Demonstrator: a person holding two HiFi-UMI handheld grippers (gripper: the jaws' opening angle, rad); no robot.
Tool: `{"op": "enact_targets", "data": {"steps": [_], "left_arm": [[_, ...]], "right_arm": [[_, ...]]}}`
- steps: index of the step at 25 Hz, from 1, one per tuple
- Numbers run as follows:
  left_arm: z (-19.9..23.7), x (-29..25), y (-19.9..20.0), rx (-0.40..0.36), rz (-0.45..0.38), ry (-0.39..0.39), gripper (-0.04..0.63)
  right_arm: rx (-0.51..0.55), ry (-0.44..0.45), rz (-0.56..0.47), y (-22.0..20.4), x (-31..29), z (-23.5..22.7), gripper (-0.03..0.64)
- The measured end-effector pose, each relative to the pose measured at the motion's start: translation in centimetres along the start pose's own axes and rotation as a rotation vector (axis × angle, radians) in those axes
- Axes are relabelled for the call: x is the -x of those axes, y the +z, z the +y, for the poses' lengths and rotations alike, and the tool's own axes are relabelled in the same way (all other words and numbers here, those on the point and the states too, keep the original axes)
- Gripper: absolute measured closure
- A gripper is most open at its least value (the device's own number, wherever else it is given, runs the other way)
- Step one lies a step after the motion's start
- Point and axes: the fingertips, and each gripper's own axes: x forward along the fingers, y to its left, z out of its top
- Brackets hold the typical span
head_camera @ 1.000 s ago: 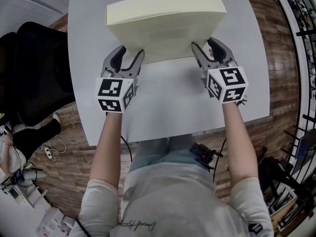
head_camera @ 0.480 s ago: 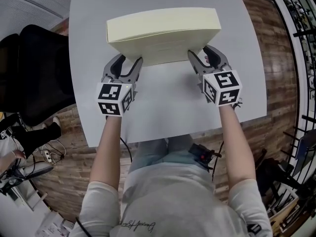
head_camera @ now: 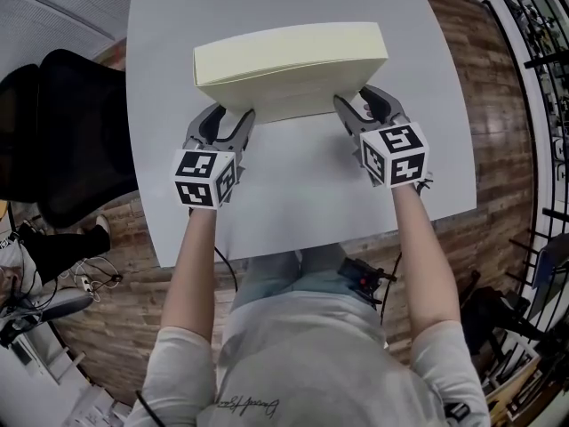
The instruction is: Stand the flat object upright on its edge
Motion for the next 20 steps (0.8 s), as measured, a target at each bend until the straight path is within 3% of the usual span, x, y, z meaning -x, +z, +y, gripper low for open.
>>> {"op": "enact_targets", "data": {"steps": [20], "left_arm": [[-0.61, -0.1, -0.07, -0.051, 0.015, -0.006, 0.359]], "right_arm": [[0.017, -0.008, -0.015, -0.15, 0.29, -0.31, 0.393]]}}
